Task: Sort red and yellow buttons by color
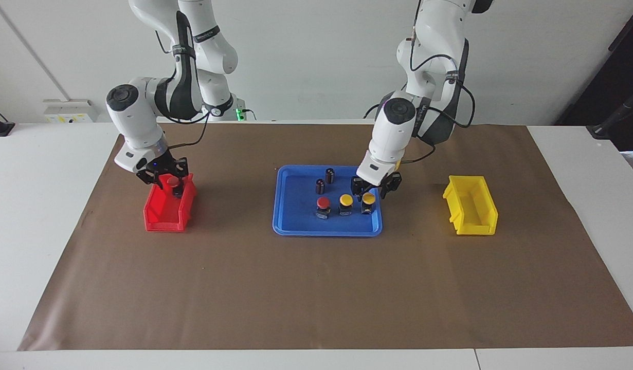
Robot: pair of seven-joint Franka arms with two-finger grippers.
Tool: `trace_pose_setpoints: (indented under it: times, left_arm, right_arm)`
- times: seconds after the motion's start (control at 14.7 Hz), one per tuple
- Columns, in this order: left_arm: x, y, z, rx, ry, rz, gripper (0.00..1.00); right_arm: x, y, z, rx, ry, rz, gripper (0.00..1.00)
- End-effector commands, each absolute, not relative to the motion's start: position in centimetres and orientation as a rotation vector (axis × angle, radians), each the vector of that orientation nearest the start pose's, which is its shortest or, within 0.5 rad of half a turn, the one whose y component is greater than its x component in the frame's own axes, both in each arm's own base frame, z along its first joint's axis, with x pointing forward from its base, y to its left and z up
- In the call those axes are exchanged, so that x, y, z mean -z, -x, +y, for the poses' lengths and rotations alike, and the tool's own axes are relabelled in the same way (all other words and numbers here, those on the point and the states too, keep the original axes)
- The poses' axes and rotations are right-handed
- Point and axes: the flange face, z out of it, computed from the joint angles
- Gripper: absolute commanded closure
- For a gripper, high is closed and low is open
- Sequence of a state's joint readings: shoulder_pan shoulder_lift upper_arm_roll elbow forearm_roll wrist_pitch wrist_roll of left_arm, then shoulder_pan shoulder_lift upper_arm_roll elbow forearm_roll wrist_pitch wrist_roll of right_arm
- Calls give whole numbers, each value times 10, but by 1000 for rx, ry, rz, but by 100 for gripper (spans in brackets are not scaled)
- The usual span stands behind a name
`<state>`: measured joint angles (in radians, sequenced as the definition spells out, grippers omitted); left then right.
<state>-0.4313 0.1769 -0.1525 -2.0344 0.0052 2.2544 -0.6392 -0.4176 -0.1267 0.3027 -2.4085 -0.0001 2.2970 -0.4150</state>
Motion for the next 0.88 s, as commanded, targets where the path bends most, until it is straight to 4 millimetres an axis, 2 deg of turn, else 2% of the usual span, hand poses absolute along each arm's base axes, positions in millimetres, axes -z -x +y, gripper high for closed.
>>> trace_pose_setpoints:
  times: [0.0, 0.14, 0.2, 0.27, 0.34, 0.41, 0.48, 0.54, 0.61, 0.68, 0.82]
  left_arm:
    - [-362, -490, -320, 59, 3194, -150, 98]
    - [-364, -491, -319, 49, 3190, -153, 98]
    - [-372, -496, -318, 41, 3185, -162, 98]
    - [-391, -503, -319, 21, 3177, -165, 98]
    - [-418, -513, -311, -17, 3158, -179, 98]
    - [-444, -524, -296, -57, 3142, -204, 98]
    - [-469, -531, -284, -105, 3128, -167, 98]
    - [-476, -532, -273, -167, 3109, -64, 99]
    - [-475, -535, -255, -212, 3097, 25, 98]
    - [-473, -544, -224, -238, 3097, 52, 98]
    - [-477, -562, -157, -248, 3111, 142, 98]
  right_arm:
    - [-400, -492, -61, -14, 3118, -524, 29]
    - [-443, -512, -49, -65, 3107, -469, 25]
    - [-455, -525, -38, -92, 3101, -412, 22]
    - [-468, -536, -18, -98, 3095, -402, 21]
    - [-483, -549, 2, -89, 3088, -395, 18]
    - [-495, -558, 24, -90, 3086, -371, 13]
    - [-504, -566, 51, -80, 3088, -324, 1]
    - [-515, -571, 74, -60, 3090, -272, 0]
    - [-524, -576, 110, -19, 3086, -237, 0]
    - [-526, -576, 153, -16, 3079, -155, 0]
    - [-524, -591, 243, 15, 3074, 30, 0]
